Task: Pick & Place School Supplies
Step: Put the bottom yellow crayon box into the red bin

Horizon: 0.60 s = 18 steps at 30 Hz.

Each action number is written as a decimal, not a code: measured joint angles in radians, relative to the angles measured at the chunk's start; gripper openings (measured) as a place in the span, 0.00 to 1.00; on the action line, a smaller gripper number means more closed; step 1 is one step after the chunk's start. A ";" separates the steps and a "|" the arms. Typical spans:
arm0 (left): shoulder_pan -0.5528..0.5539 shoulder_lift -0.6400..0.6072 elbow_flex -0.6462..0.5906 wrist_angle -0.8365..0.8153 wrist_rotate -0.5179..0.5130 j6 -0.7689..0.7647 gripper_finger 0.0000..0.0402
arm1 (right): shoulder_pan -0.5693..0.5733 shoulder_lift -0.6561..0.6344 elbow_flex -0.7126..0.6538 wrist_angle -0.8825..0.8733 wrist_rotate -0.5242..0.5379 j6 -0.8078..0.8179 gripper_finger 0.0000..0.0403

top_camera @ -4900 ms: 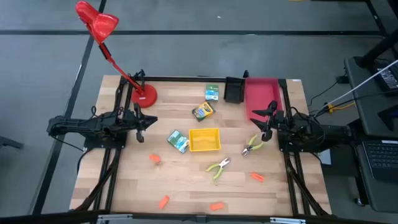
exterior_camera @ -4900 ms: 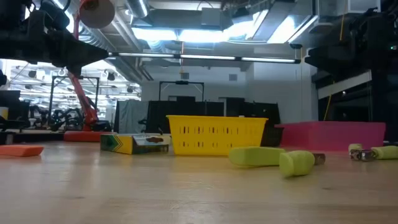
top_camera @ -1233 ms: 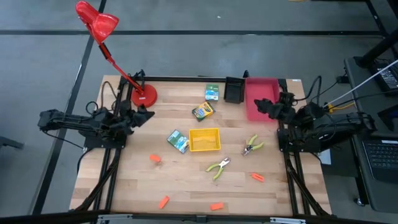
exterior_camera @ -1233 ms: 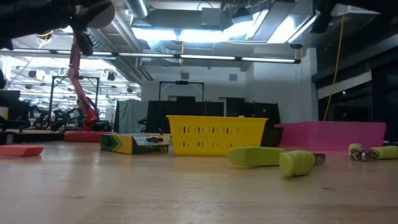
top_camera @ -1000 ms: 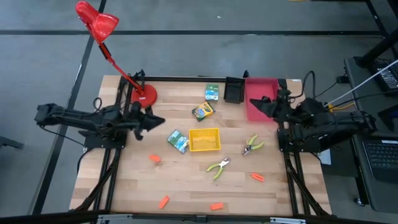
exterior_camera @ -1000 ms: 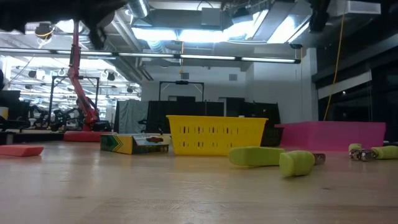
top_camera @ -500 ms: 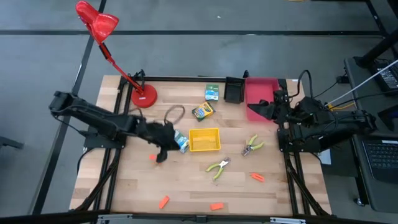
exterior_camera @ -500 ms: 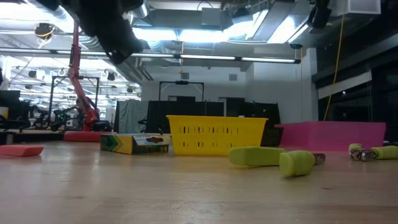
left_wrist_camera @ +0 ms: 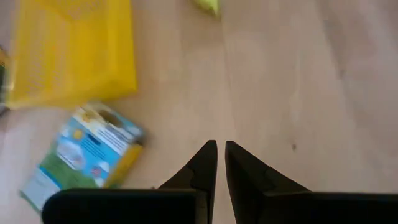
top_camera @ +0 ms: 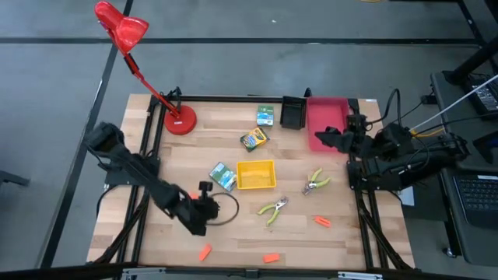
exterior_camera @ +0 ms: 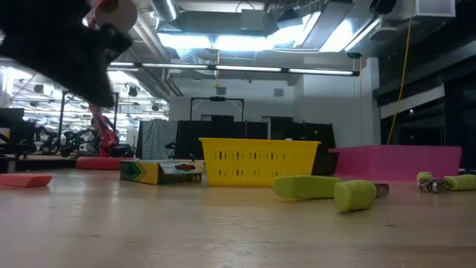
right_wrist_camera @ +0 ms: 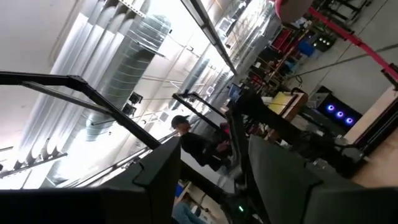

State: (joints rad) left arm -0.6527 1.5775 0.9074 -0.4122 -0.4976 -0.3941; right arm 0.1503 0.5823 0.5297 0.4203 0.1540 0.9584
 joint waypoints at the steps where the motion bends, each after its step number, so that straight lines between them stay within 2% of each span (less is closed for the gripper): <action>1: -0.001 0.033 0.004 -0.002 0.011 -0.014 0.08 | 0.005 0.000 0.000 0.000 0.004 0.000 0.49; 4: 0.011 0.131 0.013 -0.002 0.118 -0.094 0.08 | 0.017 -0.001 0.000 0.000 0.019 0.009 0.49; 5: 0.020 0.164 0.016 -0.002 0.180 -0.104 0.08 | 0.020 -0.001 0.000 0.000 0.022 0.019 0.49; 7: 0.031 0.211 0.032 0.000 0.231 -0.108 0.08 | 0.026 -0.001 0.000 0.000 0.022 0.031 0.49; 11: 0.028 0.264 0.069 -0.016 0.179 -0.054 0.08 | 0.049 -0.001 0.000 0.000 0.001 0.049 0.49; 15: 0.030 0.281 0.068 0.067 0.130 -0.033 0.08 | 0.074 -0.001 0.002 -0.001 -0.024 0.048 0.49; 18: 0.037 0.282 0.066 0.127 0.146 -0.045 0.08 | 0.086 -0.001 0.032 -0.010 -0.037 0.029 0.49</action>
State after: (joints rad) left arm -0.6155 1.8598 0.9731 -0.2857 -0.3520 -0.4390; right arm 0.2361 0.5812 0.5619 0.4106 0.1166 0.9870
